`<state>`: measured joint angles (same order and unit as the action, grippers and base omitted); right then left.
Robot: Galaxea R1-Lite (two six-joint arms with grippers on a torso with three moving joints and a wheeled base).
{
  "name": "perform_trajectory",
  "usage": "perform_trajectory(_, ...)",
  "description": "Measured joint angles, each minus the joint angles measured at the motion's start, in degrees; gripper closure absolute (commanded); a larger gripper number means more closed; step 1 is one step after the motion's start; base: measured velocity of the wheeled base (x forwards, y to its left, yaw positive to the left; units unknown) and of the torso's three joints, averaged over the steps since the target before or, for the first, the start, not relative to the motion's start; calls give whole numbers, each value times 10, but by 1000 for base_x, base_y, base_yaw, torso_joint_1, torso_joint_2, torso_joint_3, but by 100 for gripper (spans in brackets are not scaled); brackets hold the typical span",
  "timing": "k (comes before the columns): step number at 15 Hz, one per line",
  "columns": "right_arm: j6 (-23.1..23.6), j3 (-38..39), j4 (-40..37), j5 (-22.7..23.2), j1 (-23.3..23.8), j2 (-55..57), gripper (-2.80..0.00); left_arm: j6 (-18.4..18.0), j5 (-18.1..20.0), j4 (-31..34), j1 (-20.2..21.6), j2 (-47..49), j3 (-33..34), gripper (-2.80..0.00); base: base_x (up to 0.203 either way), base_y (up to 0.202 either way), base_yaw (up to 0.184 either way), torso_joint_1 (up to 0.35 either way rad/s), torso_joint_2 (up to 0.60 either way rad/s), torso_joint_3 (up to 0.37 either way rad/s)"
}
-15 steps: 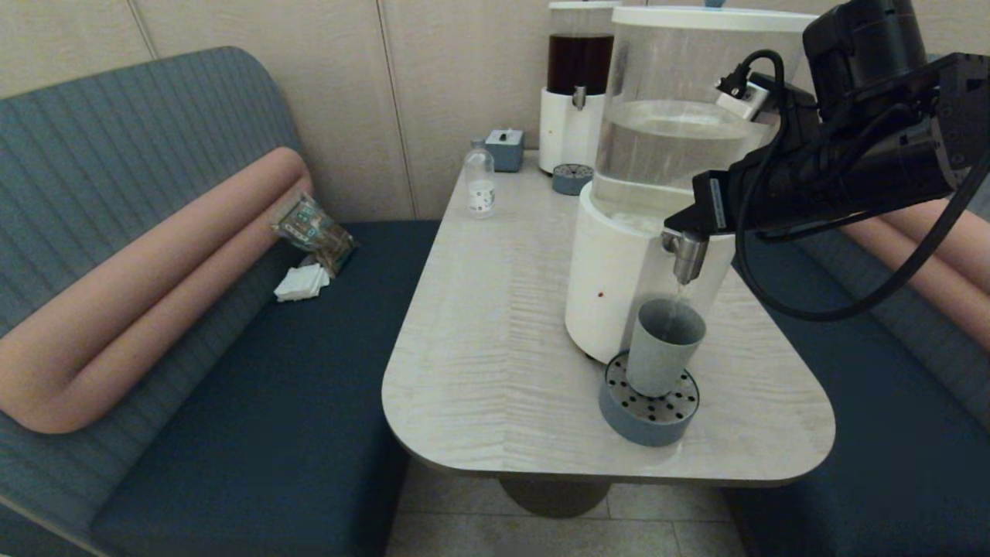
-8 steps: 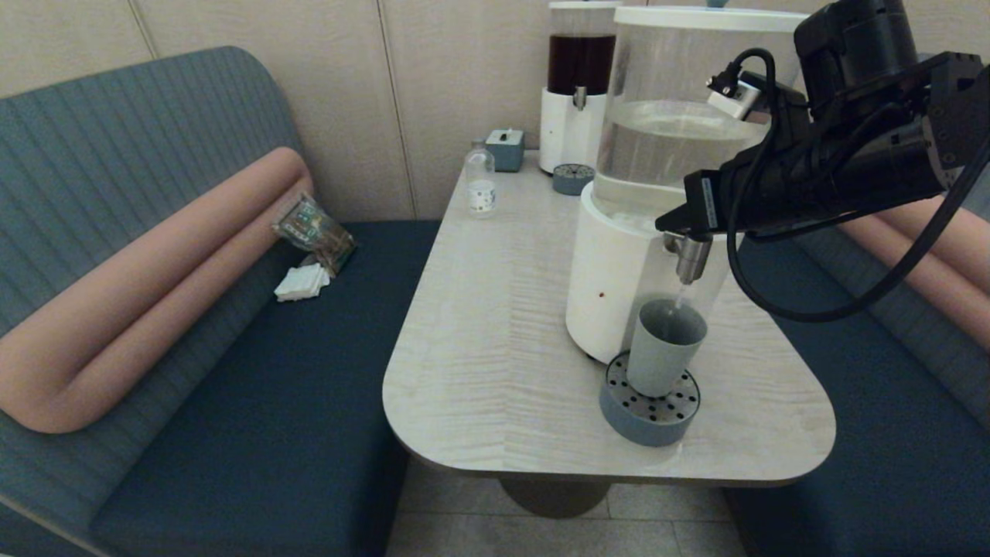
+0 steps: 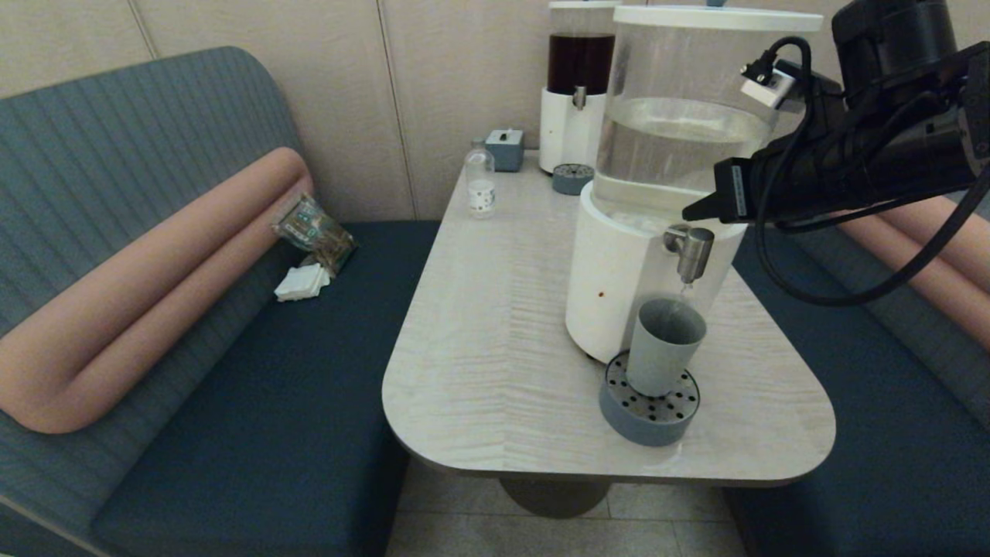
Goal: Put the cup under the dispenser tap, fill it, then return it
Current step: Turn on the faucet, then turn off the faucet
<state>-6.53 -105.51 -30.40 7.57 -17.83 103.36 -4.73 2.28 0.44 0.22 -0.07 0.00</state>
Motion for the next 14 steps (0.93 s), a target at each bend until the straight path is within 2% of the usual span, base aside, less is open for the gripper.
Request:
perform_trajectory(7,5,51,1,-2,22,-62,0,0,0,0,0,0,0,0,0,0,0,0,0,0)
perform_trajectory(12,26,148,-2,-19,38,-190,0,0,0,0,0,0,0,0,0,0,0,0,0,0)
perform_trajectory(14,39,205,0,-22,59,-259,0,0,0,0,0,0,0,0,0,0,0,0,0,0)
